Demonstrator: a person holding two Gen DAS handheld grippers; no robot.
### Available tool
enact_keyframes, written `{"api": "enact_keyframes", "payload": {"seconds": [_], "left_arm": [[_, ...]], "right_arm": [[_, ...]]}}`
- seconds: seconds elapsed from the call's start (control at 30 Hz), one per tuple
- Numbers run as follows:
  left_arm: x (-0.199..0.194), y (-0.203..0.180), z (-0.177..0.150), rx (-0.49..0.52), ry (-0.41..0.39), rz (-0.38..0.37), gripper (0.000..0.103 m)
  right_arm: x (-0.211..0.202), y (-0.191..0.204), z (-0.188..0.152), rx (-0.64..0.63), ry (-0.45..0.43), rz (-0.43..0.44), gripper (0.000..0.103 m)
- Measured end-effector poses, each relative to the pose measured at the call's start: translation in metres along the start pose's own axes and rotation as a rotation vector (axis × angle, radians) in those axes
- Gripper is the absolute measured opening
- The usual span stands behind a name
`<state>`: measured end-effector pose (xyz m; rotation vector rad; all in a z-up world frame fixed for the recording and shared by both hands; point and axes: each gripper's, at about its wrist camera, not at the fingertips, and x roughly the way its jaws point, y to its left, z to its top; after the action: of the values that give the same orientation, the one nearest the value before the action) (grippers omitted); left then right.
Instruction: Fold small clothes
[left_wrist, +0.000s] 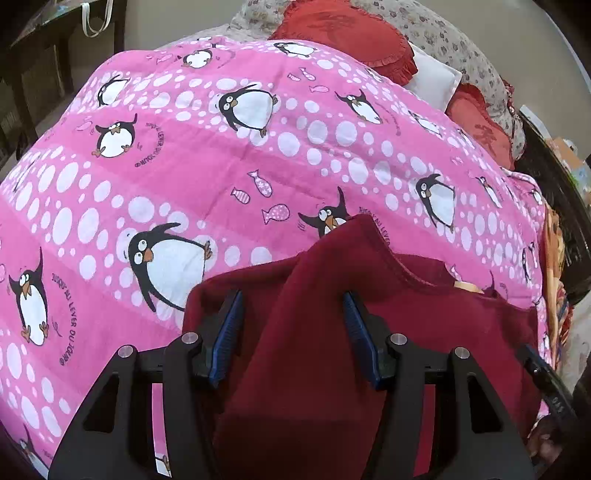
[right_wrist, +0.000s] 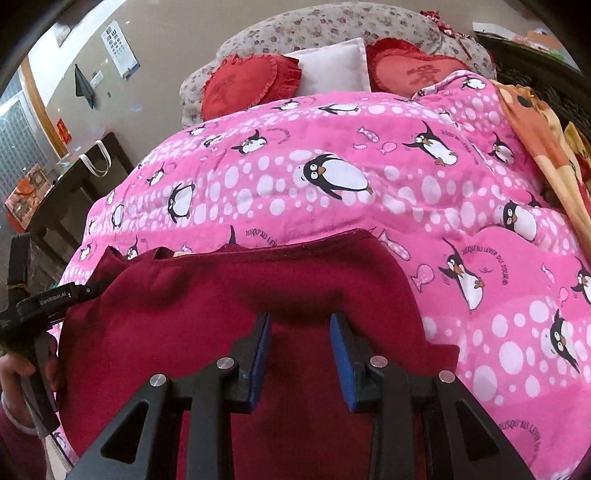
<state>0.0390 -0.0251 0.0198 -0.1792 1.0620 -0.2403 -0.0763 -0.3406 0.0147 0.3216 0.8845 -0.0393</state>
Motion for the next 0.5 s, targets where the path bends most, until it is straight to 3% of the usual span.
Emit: {"api": "enact_keyframes", "payload": {"seconds": [0.27,0.5], "left_arm": [[-0.018,-0.008,-0.005,0.018,-0.014,0.009,0.055],[-0.042,-0.018,-0.013,0.061,-0.038,0.010,0.055]], "right_arm": [[-0.043,0.007,-0.003,0.028,-0.017,0.039,0.036],[-0.063,0.010,-0.027,0.021,-0.004,0.027,0.039]]}}
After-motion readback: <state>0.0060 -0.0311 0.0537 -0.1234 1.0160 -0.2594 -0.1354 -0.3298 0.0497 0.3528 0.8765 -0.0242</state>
